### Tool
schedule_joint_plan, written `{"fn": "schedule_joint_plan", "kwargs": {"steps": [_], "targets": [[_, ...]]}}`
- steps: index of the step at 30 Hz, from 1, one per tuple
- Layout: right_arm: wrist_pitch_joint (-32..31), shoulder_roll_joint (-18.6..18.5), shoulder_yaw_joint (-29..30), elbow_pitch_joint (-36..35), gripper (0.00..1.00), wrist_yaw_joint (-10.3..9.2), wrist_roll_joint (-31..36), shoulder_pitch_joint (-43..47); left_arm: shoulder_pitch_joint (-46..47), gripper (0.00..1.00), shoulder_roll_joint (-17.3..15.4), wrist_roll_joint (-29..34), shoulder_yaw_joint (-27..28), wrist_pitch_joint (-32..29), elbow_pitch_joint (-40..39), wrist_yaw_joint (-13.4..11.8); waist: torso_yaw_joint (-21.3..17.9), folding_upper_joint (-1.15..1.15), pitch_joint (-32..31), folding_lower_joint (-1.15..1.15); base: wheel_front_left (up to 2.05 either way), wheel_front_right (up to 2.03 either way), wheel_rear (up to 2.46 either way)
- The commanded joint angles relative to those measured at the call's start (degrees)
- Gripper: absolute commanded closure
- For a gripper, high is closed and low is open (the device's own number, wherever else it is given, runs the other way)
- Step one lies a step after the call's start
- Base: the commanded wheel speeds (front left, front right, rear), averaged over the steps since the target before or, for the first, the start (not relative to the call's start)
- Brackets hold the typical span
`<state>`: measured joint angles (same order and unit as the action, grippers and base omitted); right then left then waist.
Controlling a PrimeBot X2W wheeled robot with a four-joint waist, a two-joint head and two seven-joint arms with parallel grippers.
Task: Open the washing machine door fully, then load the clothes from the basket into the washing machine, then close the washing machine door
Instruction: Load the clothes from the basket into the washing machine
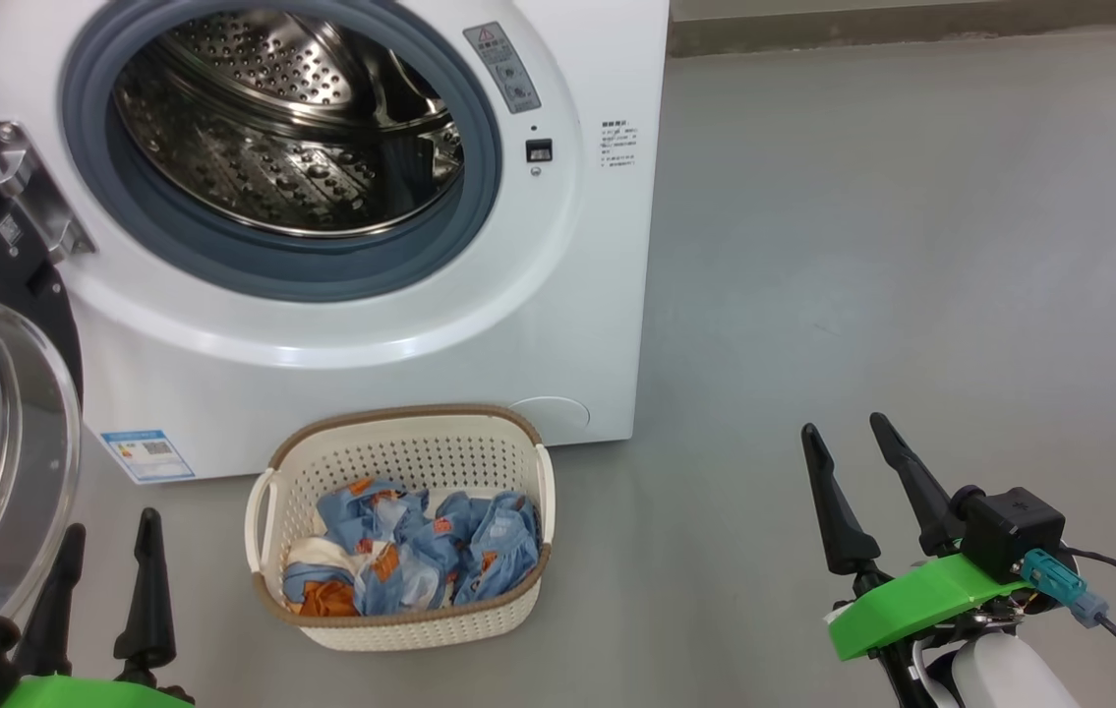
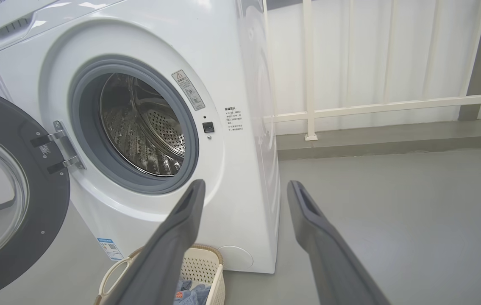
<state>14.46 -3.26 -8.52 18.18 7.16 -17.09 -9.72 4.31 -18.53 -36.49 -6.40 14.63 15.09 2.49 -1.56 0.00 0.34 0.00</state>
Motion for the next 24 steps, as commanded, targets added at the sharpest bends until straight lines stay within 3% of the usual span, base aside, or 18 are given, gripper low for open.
{"fn": "schedule_joint_plan", "kwargs": {"steps": [1, 24], "targets": [[0.54, 0.27, -1.05, -1.41, 0.00, 0.33, 0.53, -0.67, 0.92, 0.00, -1.28, 0.64, 2.28, 0.37, -0.91, 0.17, 0.01, 0.00, 0.04, 0.00, 1.11, -1.11, 0.00], [0.54, 0.33, -0.83, -1.77, 0.00, 0.33, 0.57, -0.82, 1.27, 0.00, -1.46, 0.34, 3.15, 0.37, -1.09, -0.07, 0.32, 0.00, 0.87, 0.00, 1.19, -1.19, 0.00]]}}
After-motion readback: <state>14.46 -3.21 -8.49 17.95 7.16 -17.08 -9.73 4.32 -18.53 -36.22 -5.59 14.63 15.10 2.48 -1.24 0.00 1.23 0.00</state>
